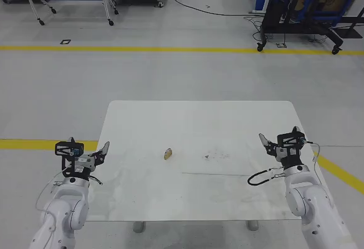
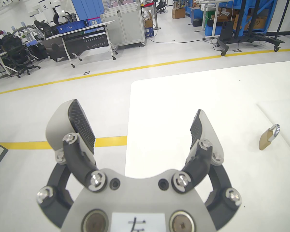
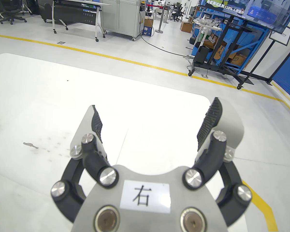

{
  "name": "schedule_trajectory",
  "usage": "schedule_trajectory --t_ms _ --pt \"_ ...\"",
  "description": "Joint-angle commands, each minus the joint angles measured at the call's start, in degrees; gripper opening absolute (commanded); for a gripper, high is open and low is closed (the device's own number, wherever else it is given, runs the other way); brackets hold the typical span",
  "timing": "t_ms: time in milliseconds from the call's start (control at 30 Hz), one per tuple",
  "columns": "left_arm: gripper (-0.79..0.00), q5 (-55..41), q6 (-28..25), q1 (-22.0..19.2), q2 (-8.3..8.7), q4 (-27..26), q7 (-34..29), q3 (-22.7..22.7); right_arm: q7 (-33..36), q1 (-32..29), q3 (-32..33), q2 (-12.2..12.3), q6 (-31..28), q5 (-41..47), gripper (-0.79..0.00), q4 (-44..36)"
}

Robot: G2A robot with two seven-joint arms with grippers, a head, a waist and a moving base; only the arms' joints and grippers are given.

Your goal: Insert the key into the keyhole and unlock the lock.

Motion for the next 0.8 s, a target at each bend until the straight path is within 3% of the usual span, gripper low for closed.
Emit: schedule_trajectory --t_ms 0,233,467,633,767 --pt "-0.001 0.0 0.0 0.0 0.0 0.0 0.0 0.0 0.0 0.0 0.0 0.0 0.0 0.0 -0.001 0.0" --pt "0.0 0.0 0.0 0.0 0.0 0.0 0.0 0.0 0.7 0.4 -0.8 0.0 -1.0 -0.6 0.0 0.4" --pt "0.0 0.0 0.0 0.0 0.0 0.0 0.0 0.0 5.0 9.6 -7.5 -0.2 -16.0 2.8 0.0 9.4" --pt "0.0 0.0 0.0 0.0 0.0 0.0 0.0 0.0 4.1 14.4 -10.9 -0.4 -27.0 7.1 0.0 15.3" --pt "0.0 0.0 0.0 0.0 0.0 0.0 0.0 0.0 4.1 14.4 -10.9 -0.4 -27.0 7.1 0.0 15.3"
